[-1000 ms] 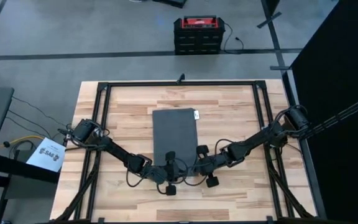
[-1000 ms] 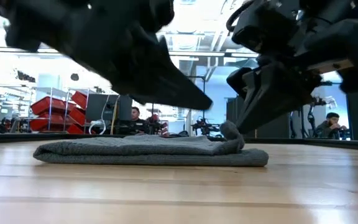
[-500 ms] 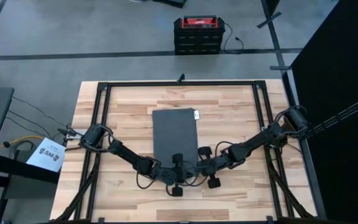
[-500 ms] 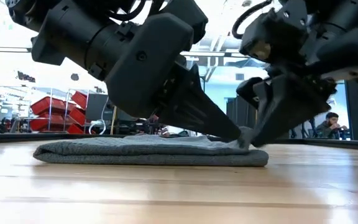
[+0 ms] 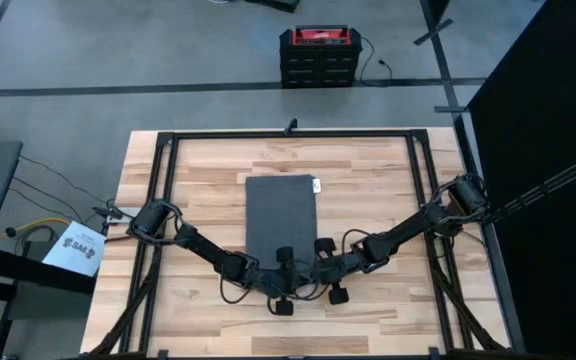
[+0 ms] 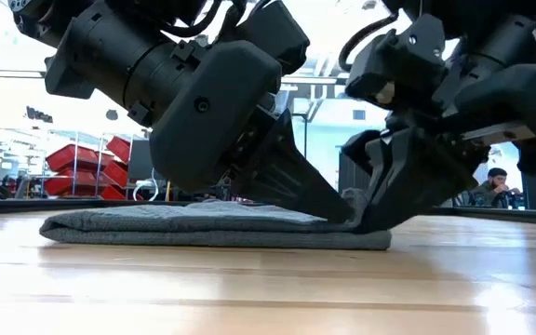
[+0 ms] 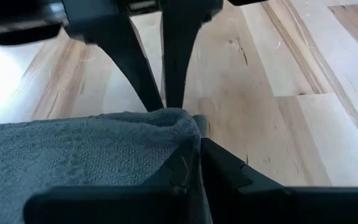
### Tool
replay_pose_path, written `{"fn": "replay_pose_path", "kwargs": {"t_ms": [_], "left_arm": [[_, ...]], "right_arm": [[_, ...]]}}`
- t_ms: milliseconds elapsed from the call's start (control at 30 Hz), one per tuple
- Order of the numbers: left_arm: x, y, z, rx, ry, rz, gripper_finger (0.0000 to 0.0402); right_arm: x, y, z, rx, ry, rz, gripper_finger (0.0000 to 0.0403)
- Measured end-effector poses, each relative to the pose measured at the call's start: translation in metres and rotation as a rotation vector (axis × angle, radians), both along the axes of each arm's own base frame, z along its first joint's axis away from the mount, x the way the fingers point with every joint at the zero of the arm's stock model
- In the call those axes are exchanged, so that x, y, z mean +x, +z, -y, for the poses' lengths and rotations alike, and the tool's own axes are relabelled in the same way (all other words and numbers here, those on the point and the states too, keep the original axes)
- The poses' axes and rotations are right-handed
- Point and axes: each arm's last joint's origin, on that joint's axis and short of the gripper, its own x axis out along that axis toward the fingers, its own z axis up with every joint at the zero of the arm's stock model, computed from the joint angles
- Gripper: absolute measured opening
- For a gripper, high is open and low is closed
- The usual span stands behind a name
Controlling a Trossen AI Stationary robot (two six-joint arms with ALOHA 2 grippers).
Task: Roll towel
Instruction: Fold the gray towel
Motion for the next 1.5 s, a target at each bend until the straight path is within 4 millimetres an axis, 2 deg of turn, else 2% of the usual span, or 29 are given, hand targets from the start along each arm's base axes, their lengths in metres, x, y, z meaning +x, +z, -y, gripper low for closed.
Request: {"fn": "replay_pose_path", "kwargs": {"t_ms": [133, 367, 533, 733, 833, 1133, 1500], "left_arm": [[0.000, 0.000, 0.000, 0.000, 0.000, 0.001, 0.0015], [0.000, 0.001, -0.003, 0.027, -0.008, -0.008, 0.0015], [-0.001, 0.014, -0.006, 0.052, 0.003, -0.002, 0.0015], [0.001, -0.006, -0.023, 0.032, 0.079, -0.097, 0.0015], [0.003, -0.011, -0.018, -0.024, 0.049, -0.088, 0.0015], [-0.006, -0.008, 0.006, -0.035, -0.045, -0.081, 0.0015], [-0.004, -0.007, 0.001, 0.003, -0.031, -0.074, 0.0015]], "right_arm": [[0.002, 0.004, 0.000, 0.010, -0.018, 0.043, 0.0000], [0.005, -0.018, -0.006, 0.026, -0.042, 0.002, 0.0000], [0.004, -0.023, -0.007, 0.020, -0.043, -0.015, 0.0000], [0.004, -0.021, -0.007, 0.018, -0.034, -0.016, 0.0000], [0.003, -0.022, -0.007, 0.016, -0.034, -0.021, 0.0000], [0.005, -0.023, 0.001, 0.024, -0.042, -0.037, 0.0000], [0.002, -0.024, -0.006, 0.026, -0.023, -0.046, 0.0000]]}}
